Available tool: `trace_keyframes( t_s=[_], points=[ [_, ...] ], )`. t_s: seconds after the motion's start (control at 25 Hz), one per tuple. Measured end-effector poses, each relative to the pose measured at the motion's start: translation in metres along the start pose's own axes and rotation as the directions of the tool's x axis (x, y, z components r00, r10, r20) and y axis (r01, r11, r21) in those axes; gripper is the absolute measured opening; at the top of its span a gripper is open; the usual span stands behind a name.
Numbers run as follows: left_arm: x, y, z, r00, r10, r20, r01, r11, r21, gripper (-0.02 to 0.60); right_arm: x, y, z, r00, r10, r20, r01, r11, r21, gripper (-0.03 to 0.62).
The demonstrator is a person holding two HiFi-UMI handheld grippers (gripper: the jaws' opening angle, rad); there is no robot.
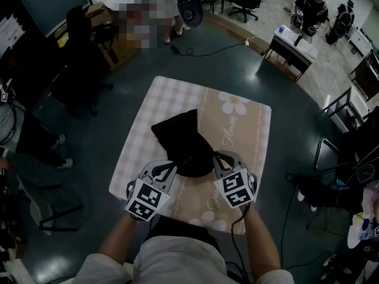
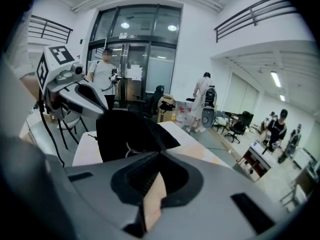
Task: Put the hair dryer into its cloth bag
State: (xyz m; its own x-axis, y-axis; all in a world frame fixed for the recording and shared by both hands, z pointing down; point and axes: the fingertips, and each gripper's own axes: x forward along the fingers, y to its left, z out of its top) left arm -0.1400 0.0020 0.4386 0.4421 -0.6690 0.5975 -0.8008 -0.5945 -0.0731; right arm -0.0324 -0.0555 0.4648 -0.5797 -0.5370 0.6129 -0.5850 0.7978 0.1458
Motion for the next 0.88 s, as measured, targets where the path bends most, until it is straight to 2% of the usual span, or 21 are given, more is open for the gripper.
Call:
trace_keyframes(
  t_s=[0.12,0.4,0.6,0.88],
  points=[
    [0.008,-0.025,-0.004,0.999,-0.006,-0.033,0.006,1.000,0.024,0.014,-0.011,-0.001,-0.022,1.000,0.003,-0.007,-0.003,1.000,0.030,0.018],
    [0.022,-0.044,-0.020,0.998,-0.028,-0.058,0.029,0.999,0.014,0.014,-0.010,0.003,-0.055,1.000,-0.014,-0.014,0.015,0.997,0.074,0.018],
    [0.032,-0.062,-0.040,0.993,-0.031,-0.113,0.037,0.998,0.050,0.014,-0.006,0.008,-0.085,0.999,-0.020,-0.036,0.023,0.996,0.088,0.018],
    [0.054,-0.091,-0.079,0.978,-0.073,-0.193,0.092,0.992,0.089,0.014,0.006,0.014,-0.131,0.997,-0.026,-0.074,0.036,0.990,0.134,0.018]
  ],
)
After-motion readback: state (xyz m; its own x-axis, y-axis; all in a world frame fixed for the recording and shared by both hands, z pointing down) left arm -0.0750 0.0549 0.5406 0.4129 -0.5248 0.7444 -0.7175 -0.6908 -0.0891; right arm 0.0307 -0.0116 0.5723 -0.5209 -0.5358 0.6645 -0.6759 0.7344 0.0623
